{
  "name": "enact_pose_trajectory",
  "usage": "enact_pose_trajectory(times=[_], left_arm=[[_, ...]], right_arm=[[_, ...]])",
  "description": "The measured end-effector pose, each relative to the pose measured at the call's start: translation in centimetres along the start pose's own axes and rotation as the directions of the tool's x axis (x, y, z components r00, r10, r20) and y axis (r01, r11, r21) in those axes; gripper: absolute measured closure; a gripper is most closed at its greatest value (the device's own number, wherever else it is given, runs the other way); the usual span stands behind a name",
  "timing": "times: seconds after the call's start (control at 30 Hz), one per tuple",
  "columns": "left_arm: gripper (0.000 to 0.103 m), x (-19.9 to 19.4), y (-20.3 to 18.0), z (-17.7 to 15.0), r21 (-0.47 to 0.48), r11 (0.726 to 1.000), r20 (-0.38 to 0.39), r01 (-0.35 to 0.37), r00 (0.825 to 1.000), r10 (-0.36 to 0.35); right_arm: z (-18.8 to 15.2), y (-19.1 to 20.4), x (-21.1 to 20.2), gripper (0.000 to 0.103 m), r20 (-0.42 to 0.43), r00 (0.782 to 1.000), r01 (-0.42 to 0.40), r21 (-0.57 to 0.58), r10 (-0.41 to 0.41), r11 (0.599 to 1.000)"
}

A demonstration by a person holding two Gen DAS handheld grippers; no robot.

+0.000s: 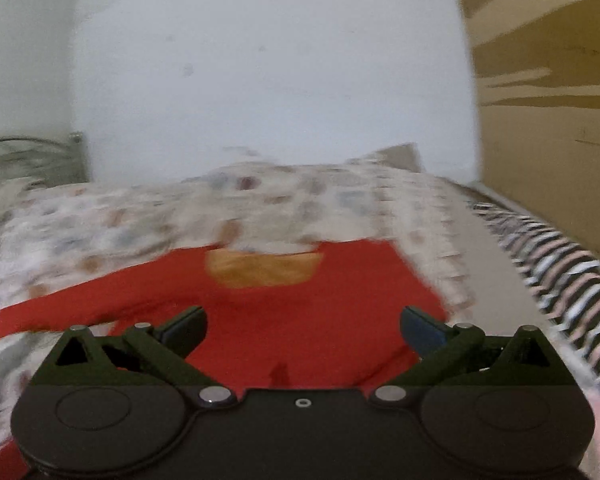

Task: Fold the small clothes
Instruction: 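Grasp the other sleeve cuff with the left tool and lift it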

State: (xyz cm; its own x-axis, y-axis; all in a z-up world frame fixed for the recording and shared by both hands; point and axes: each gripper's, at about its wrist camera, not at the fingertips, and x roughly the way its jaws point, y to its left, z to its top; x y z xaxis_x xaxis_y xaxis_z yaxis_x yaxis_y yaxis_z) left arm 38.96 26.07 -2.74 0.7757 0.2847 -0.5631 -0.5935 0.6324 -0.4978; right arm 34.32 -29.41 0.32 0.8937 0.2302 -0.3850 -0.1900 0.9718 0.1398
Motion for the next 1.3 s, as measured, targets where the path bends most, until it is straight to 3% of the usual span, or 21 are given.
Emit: enact_pose_trajectory(times=[0.07, 0.17, 0.3, 0.4, 0.47, 0.53, 0.57, 0.63, 0.7, 0.87, 0.97, 1.03, 1.07, 1.13, 1.2, 1.3], left_arm=[[0.001, 1.7, 1.9, 0.2, -0.124, 0.991, -0.047, 0.055, 0.997, -0.061], [0.001, 3.8, 4.5, -0.4, -0.342, 0.931, -0.092, 0.124, 0.982, -0.165], [0.006, 5.1, 6.6, -1.0, -0.472, 0.866, -0.016, 0.166, 0.980, -0.197], [0.037, 5.7, 7.4, -0.9, -0.510, 0.849, 0.010, 0.136, 0.988, -0.153], [0.051, 6.2, 7.9, -0.7, -0.543, 0.828, 0.049, 0.142, 0.989, -0.137], [0.056, 6.5, 8.3, -0.6, -0.559, 0.817, 0.063, 0.142, 0.990, -0.129], [0.056, 6.6, 8.5, -0.6, -0.555, 0.819, 0.064, 0.147, 0.989, -0.134], [0.066, 6.9, 8.4, -0.6, -0.537, 0.831, 0.074, 0.145, 0.989, -0.125], [0.095, 6.7, 7.9, -0.6, -0.499, 0.856, 0.092, 0.136, 0.990, -0.104], [0.097, 3.8, 4.3, 0.1, -0.304, 0.936, 0.212, 0.177, 0.971, -0.115], [0.097, 1.4, 0.6, 0.4, -0.100, 0.954, 0.292, 0.282, 0.925, -0.243], [0.097, -0.9, -2.5, 0.0, 0.082, 0.928, 0.318, 0.362, 0.873, -0.369], [0.097, -2.0, -4.0, -0.4, 0.168, 0.899, 0.314, 0.404, 0.843, -0.437], [0.097, -4.3, -6.9, -1.7, 0.319, 0.809, 0.272, 0.494, 0.770, -0.578], [0.097, -6.2, -9.3, -3.3, 0.407, 0.706, 0.196, 0.579, 0.700, -0.687], [0.097, -9.0, -12.8, -7.0, 0.552, 0.525, 0.046, 0.648, 0.605, -0.795]], right_arm=[[-1.2, 1.9, -1.3, 0.001, -0.015, 0.999, -0.053, -0.031, 0.052, 0.998], [-2.5, 3.8, -2.5, 0.000, -0.042, 0.994, -0.100, -0.044, 0.098, 0.994], [-3.4, 4.9, -2.8, 0.000, -0.069, 0.990, -0.128, -0.067, 0.123, 0.990], [-3.8, 5.1, -2.5, 0.000, -0.081, 0.989, -0.127, -0.072, 0.121, 0.989], [-3.9, 5.0, -2.1, 0.000, -0.087, 0.989, -0.122, -0.056, 0.117, 0.991], [-4.0, 4.8, -1.8, 0.000, -0.091, 0.989, -0.122, -0.037, 0.118, 0.992], [-4.0, 4.7, -1.7, 0.000, -0.094, 0.989, -0.121, -0.028, 0.118, 0.992], [-4.1, 4.6, -1.5, 0.000, -0.098, 0.988, -0.120, -0.014, 0.118, 0.993], [-4.2, 4.5, -1.5, 0.000, -0.102, 0.987, -0.123, -0.006, 0.121, 0.992], [-4.6, 4.5, -2.0, 0.000, -0.101, 0.989, -0.113, -0.036, 0.109, 0.993], [-4.5, 3.8, -2.6, 0.000, -0.084, 0.992, -0.097, -0.028, 0.095, 0.995], [-4.2, 3.1, -3.2, 0.000, -0.069, 0.995, -0.077, -0.009, 0.076, 0.997], [-4.2, 2.7, -3.5, 0.000, -0.061, 0.996, -0.064, -0.001, 0.064, 0.998], [-4.0, 1.8, -4.2, 0.000, -0.042, 0.999, -0.031, 0.018, 0.031, 0.999], [-3.9, 0.8, -5.0, 0.000, -0.024, 1.000, 0.007, 0.033, -0.006, 0.999], [-3.8, -0.9, -6.1, 0.000, -0.003, 0.998, 0.061, 0.057, -0.061, 0.996]])
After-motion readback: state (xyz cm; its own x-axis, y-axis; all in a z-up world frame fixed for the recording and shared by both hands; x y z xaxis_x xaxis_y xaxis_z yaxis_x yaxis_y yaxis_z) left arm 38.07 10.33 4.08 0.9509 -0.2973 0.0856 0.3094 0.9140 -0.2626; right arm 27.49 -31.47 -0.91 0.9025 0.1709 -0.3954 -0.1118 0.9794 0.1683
